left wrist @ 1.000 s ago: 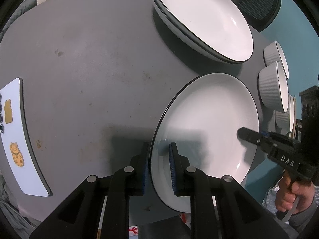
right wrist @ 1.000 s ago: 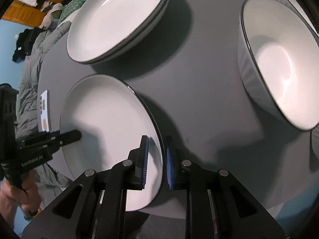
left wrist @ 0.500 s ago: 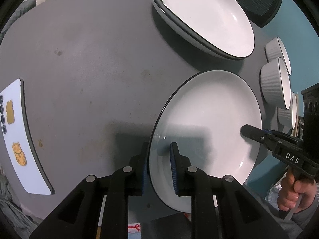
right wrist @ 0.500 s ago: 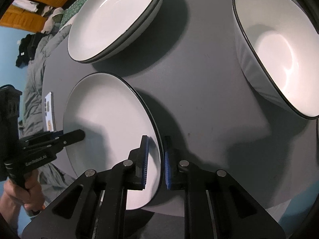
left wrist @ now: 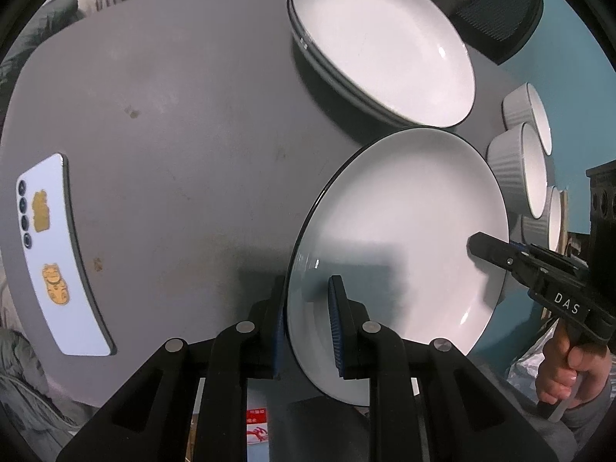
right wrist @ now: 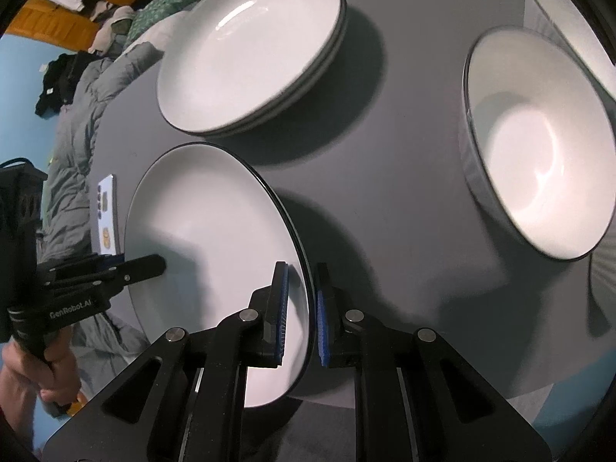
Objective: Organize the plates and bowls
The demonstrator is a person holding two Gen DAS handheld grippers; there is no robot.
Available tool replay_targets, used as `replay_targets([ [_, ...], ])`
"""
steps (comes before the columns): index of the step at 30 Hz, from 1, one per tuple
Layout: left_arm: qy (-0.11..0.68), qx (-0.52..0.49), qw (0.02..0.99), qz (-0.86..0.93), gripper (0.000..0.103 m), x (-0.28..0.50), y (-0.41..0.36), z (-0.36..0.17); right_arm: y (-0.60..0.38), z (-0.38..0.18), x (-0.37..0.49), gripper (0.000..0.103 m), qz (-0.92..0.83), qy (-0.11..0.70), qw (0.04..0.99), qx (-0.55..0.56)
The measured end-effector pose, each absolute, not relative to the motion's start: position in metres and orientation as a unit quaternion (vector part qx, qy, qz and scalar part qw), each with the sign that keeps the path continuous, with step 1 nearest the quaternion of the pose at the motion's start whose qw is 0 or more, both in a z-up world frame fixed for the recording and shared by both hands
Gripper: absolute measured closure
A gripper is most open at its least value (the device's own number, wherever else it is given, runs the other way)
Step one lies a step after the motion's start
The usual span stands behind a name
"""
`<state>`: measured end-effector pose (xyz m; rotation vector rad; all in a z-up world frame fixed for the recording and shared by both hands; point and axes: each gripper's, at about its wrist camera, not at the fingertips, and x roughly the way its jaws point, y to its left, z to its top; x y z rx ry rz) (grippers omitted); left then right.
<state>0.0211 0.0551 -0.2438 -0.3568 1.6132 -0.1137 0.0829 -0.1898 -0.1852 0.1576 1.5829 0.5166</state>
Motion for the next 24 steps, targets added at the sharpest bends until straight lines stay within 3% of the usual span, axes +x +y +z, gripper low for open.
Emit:
replay_targets([
  [24,0.677,-0.164,0.716,-0.04,0.083,0.098,0.087,-0.2,-0.162,-0.152,0.154,0.091,0.235,0.679,0.692,0.068],
])
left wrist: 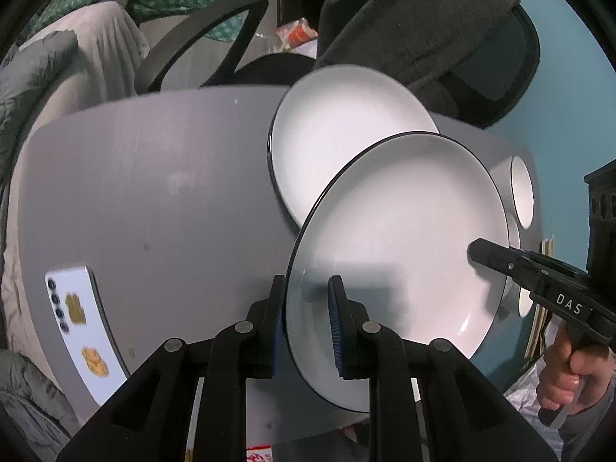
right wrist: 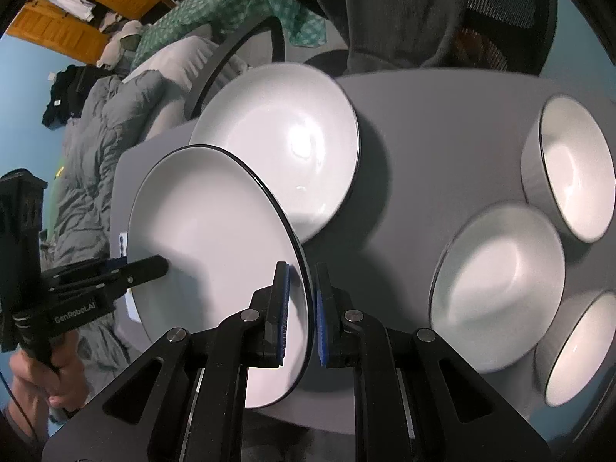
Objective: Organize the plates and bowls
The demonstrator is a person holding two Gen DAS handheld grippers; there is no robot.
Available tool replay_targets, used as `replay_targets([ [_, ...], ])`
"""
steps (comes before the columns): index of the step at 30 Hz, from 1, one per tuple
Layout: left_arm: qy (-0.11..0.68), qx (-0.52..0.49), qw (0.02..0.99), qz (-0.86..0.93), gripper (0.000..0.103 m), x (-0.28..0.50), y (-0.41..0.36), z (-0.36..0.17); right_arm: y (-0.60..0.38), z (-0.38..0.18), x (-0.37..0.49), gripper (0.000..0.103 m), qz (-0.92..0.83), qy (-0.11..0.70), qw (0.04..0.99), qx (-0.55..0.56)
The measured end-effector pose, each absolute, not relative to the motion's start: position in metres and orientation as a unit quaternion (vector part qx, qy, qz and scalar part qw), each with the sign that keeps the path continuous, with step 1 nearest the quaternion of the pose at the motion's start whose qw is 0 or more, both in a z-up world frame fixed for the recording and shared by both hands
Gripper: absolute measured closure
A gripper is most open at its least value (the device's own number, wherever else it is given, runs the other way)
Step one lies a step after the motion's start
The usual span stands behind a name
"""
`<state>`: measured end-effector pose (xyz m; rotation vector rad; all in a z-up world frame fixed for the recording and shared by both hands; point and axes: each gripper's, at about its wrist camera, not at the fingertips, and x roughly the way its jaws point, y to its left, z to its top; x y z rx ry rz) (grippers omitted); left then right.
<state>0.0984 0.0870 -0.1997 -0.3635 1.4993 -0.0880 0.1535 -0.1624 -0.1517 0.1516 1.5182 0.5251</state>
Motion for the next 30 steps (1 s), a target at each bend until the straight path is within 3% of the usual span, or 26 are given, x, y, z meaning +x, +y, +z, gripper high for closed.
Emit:
replay_targets([
  [30,0.706,-0.152,0.692,-0.002,0.081,0.179,0.083,-0.235,-0.149,-0.196,0.237,0.09,0.241,0.706,0.661,0.078],
])
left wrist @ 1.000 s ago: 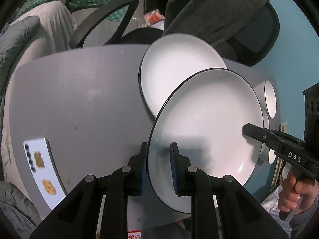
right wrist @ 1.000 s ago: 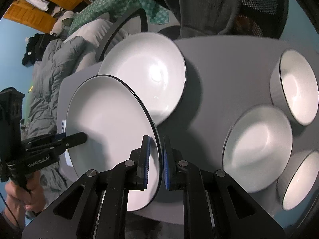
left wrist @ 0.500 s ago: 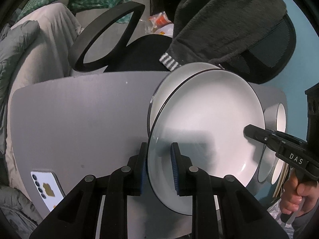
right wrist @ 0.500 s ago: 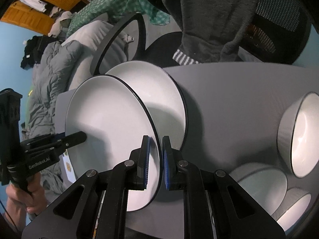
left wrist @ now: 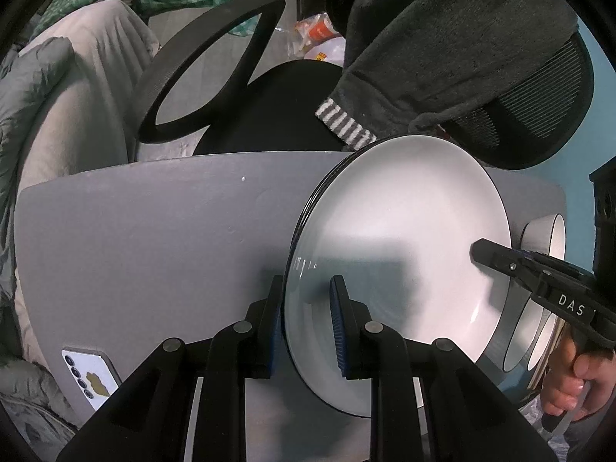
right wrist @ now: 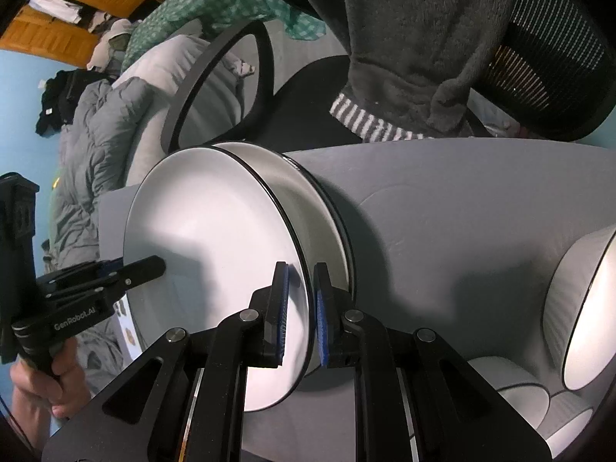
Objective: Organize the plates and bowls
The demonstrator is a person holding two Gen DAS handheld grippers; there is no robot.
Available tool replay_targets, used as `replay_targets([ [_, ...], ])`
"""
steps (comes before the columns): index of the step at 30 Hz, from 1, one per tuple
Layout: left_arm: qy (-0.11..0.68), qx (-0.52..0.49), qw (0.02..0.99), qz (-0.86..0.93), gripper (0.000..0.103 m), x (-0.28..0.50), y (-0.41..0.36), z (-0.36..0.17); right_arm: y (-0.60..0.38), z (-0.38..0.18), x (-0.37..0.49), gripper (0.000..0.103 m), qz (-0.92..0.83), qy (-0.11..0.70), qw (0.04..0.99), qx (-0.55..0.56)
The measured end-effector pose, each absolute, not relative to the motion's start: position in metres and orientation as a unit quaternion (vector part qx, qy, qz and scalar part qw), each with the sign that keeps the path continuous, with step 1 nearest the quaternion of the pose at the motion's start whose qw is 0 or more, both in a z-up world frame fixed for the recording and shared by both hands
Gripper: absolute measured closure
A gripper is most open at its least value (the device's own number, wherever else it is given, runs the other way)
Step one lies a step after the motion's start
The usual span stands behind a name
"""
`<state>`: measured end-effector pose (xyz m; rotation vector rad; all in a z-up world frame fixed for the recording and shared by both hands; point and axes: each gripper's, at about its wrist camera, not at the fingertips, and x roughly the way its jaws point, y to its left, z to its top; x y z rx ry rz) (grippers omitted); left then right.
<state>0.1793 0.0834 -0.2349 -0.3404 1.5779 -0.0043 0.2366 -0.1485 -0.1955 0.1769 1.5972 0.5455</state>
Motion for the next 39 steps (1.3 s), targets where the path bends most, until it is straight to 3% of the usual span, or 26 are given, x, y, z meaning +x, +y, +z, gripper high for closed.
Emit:
replay_targets([
  [20,0.705,-0.16,0.691,0.01,0.077,0.178,0.081,-0.241,-0.152,-0.2,0.244,0.086,0.235,0.726,0.642,0.079],
  [28,0.695,-0.177,0.697,0.009,0.077,0.171,0.084,-0.232,-0.134,-0.192,0.238,0.066,0.23,0.733,0.64,0.022],
  [30,0.691,-0.18,0.7,0.012,0.073,0.168,0.085,-0.227,-0.134,-0.191,0.237,0.066,0.227,0.734,0.64,0.021],
  [32,0.68,-0.184,0.71,0.014,0.06,0.163,0.085,-0.218,-0.134,-0.19,0.237,0.066,0.222,0.734,0.641,0.02],
  [38,0.647,-0.184,0.74,0.012,0.058,0.146,0.08,-0.186,-0.137,-0.182,0.232,0.064,0.206,0.729,0.653,0.022],
  [39,0.642,-0.184,0.744,0.013,0.058,0.143,0.08,-0.18,-0.137,-0.181,0.231,0.06,0.203,0.727,0.656,0.021],
])
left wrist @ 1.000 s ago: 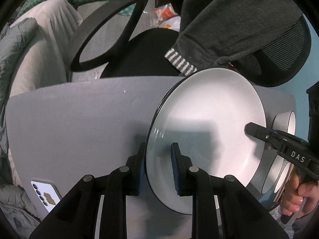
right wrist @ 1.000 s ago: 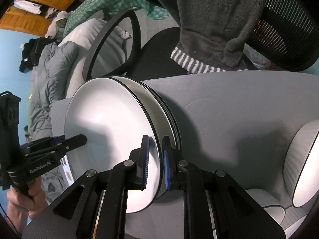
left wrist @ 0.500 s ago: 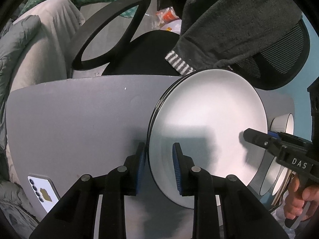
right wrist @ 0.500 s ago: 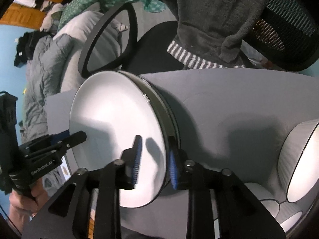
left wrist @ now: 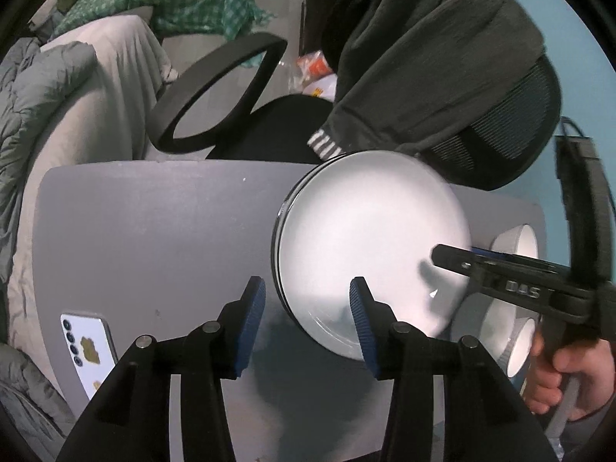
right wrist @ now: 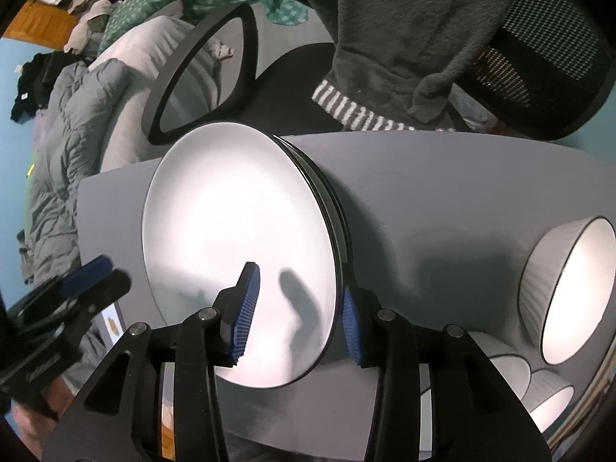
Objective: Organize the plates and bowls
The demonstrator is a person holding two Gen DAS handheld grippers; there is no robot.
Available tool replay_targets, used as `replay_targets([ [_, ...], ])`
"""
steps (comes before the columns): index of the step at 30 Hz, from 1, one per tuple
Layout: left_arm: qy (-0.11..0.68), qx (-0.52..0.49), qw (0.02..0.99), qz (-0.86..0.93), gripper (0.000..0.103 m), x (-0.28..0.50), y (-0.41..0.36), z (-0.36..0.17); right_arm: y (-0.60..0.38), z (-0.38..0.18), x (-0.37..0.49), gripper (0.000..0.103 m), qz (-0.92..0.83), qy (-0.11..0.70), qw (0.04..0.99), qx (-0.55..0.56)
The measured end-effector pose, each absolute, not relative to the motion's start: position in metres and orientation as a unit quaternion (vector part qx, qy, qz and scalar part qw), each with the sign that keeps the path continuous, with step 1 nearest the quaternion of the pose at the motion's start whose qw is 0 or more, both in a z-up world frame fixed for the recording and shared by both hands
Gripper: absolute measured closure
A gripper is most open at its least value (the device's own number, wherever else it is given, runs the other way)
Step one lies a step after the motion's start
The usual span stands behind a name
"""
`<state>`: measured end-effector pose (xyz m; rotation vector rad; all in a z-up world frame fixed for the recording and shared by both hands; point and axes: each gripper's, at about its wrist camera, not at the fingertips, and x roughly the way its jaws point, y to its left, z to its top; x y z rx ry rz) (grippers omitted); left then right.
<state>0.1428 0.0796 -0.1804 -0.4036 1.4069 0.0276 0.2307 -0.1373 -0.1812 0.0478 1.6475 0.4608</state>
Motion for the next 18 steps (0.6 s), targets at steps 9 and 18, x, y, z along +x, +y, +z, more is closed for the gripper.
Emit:
replay_targets([
  [9,0.601,-0.165,0.782,0.018,0.05,0.116,0.073,-0.131,-0.136,-0.16,0.217,0.051,0.192,0.699,0.689,-0.008],
  [18,0.571,-0.138,0.809,0.03,0.045,0.084,0.076,-0.097,-0.145,-0.108,0.183,0.042,0.168,0.644,0.746,-0.028],
])
